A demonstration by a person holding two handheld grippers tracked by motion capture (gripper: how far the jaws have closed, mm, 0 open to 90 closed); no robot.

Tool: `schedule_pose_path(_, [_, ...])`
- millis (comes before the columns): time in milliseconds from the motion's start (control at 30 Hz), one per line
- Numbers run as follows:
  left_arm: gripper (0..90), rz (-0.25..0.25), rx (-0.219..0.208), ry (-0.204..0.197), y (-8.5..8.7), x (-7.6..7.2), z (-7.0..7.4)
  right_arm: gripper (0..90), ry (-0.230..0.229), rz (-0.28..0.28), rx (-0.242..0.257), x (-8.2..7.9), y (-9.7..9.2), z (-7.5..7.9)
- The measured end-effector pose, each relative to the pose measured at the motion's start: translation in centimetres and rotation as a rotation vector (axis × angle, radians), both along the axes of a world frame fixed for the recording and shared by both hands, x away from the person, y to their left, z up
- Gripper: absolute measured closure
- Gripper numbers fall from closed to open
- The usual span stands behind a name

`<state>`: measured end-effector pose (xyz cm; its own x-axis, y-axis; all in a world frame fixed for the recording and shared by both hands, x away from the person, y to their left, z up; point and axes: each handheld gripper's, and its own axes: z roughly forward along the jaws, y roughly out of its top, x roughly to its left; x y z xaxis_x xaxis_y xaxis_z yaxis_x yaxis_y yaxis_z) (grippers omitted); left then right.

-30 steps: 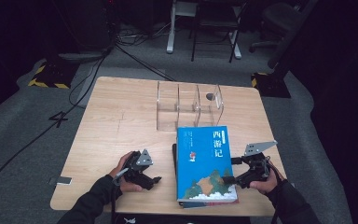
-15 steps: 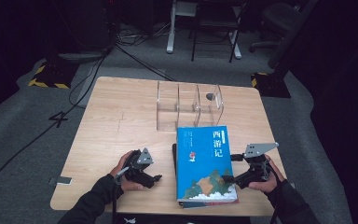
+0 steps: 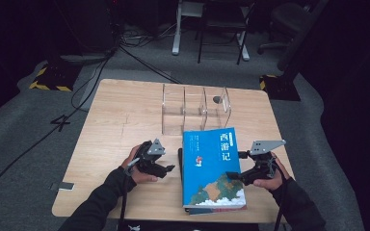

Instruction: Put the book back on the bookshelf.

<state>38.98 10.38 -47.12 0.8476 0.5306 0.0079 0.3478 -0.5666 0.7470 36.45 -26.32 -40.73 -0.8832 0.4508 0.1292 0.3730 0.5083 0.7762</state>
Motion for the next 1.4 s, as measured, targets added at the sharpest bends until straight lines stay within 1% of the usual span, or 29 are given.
schedule_pose_path(67, [23.5,0.003,-0.003,-0.012,-0.5,0.4,0.3,19.5,0.007,-0.007,-0.001,0.6,0.5,0.0])
schedule_pose_path(100, [24.0,0.005,0.000,-0.015,-0.7,0.7,0.3,19.7,-0.002,-0.005,-0.017,0.9,0.7,0.1])
schedule_pose_path(133, [24.2,0.003,0.002,-0.015,-0.9,0.8,0.4,21.0,-0.002,-0.013,-0.033,1.0,0.9,0.2])
schedule_pose_path(167, [24.2,-0.003,0.001,-0.017,-1.0,1.0,0.4,23.2,0.012,-0.035,-0.034,1.1,0.9,0.3])
schedule_pose_path(200, [24.2,0.000,-0.003,-0.018,-1.1,1.0,0.4,22.8,0.023,-0.055,-0.046,1.0,0.8,0.5])
schedule_pose_path(233, [24.3,0.001,0.002,-0.022,-1.1,1.1,0.5,21.7,0.019,-0.065,-0.079,0.7,0.7,0.7])
schedule_pose_path(267, [24.3,-0.001,-0.004,-0.025,-1.2,1.2,0.5,20.2,0.016,-0.078,-0.116,0.4,0.5,0.8])
schedule_pose_path(300, [24.2,0.000,-0.005,-0.025,-1.3,1.2,0.5,18.8,0.035,-0.083,-0.141,0.2,0.4,0.7])
schedule_pose_path(333, [24.2,0.003,0.002,-0.026,-1.4,1.3,0.5,19.1,0.063,-0.079,-0.142,0.1,0.1,0.6])
schedule_pose_path(367, [24.3,0.000,0.005,-0.031,-1.5,1.4,0.4,20.2,0.082,-0.070,-0.130,0.0,-0.1,0.5])
schedule_pose_path(400, [24.4,0.001,0.002,-0.033,-1.6,1.4,0.4,19.5,0.099,-0.056,-0.123,-0.2,-0.3,0.4])
schedule_pose_path(467, [24.8,-0.002,0.014,-0.048,-1.9,1.4,0.5,16.5,0.149,-0.035,-0.122,-0.3,-0.3,0.2])
schedule_pose_path(533, [25.9,-0.005,0.016,-0.061,-2.1,1.4,0.5,14.4,0.194,-0.021,-0.113,-0.4,-0.3,-0.2])
schedule_pose_path(567, [26.1,-0.006,0.025,-0.075,-2.2,1.4,0.5,13.8,0.205,-0.010,-0.108,-0.4,-0.4,-0.3])
schedule_pose_path(600, [26.3,-0.007,0.023,-0.075,-2.1,1.5,0.6,13.1,0.201,0.000,-0.101,-0.5,-0.5,-0.4])
schedule_pose_path(667, [27.3,-0.001,0.007,-0.053,-2.0,1.9,0.6,9.2,0.228,0.006,-0.088,-0.5,-0.5,-0.7])
schedule_pose_path(700, [27.2,0.007,-0.007,-0.049,-1.9,2.0,0.6,6.4,0.230,0.014,-0.089,-0.4,-0.4,-0.9])
schedule_pose_path(767, [27.7,0.012,-0.033,-0.050,-1.8,2.2,0.8,5.4,0.213,0.015,-0.097,-0.5,-0.1,-0.9])
schedule_pose_path(867, [28.4,0.019,-0.026,-0.056,-1.8,2.5,0.9,5.5,0.189,0.027,-0.093,-0.6,-0.1,-0.8])
schedule_pose_path(933, [28.7,0.023,-0.035,-0.051,-1.7,2.7,0.9,5.9,0.177,0.038,-0.084,-0.6,-0.2,-0.8])
schedule_pose_path(1000, [29.7,0.027,-0.039,-0.056,-1.7,2.9,0.8,6.7,0.146,0.047,-0.081,-0.7,-0.2,-0.6])
schedule_pose_path(1067, [30.6,0.027,-0.038,-0.061,-1.7,3.0,0.8,6.9,0.120,0.051,-0.089,-0.9,0.0,-0.2])
schedule_pose_path(1133, [31.6,0.029,-0.038,-0.063,-1.7,3.0,0.8,7.0,0.116,0.050,-0.090,-1.0,0.0,-0.1])
schedule_pose_path(1167, [31.6,0.031,-0.036,-0.065,-1.7,3.1,0.8,8.5,0.112,0.048,-0.090,-0.9,0.1,0.0])
schedule_pose_path(1200, [32.4,0.033,-0.031,-0.066,-1.7,3.1,0.7,8.9,0.118,0.037,-0.089,-0.8,0.2,0.0])
schedule_pose_path(1233, [32.6,0.039,-0.025,-0.067,-1.8,3.2,0.6,8.9,0.109,0.038,-0.086,-0.7,0.3,0.0])
schedule_pose_path(1300, [33.7,0.040,-0.022,-0.062,-1.8,3.4,0.4,9.0,0.096,0.027,-0.067,-0.4,0.6,-0.1])
schedule_pose_path(1333, [34.1,0.041,-0.020,-0.062,-1.8,3.4,0.3,10.0,0.099,0.015,-0.065,-0.2,0.8,-0.2])
schedule_pose_path(1400, [34.5,0.040,-0.013,-0.065,-1.8,3.5,0.3,10.3,0.122,-0.017,-0.072,0.3,1.1,-0.4])
